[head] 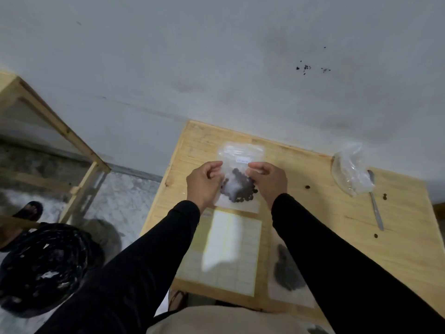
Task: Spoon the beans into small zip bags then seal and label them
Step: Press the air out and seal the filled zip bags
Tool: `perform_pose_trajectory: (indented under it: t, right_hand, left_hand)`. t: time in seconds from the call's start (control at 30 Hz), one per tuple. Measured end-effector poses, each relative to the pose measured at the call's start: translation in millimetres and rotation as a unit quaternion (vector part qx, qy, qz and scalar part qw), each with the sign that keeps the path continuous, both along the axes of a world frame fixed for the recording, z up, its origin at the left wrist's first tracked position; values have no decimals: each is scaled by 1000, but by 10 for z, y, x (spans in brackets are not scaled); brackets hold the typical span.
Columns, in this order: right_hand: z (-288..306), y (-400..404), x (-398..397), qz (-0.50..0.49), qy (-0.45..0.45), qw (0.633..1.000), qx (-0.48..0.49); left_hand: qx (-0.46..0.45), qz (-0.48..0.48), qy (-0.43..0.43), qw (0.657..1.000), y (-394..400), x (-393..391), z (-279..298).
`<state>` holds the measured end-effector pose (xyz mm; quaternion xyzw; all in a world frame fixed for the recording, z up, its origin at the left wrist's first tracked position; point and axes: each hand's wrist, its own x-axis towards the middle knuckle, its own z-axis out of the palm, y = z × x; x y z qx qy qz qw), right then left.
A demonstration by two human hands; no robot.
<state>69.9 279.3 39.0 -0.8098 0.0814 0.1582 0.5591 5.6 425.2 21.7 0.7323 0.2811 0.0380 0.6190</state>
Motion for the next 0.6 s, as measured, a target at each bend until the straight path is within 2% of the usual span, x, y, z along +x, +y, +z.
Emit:
perform_pose_trajectory:
  t: [0.27,0.5,0.6]
  right_hand:
    - [-239,58,231,86,-26,987,-135]
    - [-272,65,125,189,-117,939,-262]
    - [-250,36,11,223,-138,903,-339]
  left_hand:
    - [83,17,38,996,-13,175,-145]
    - [161,-54,76,982,-8,186,-130]
    - [217,-93,66,970,-32,172,-52]
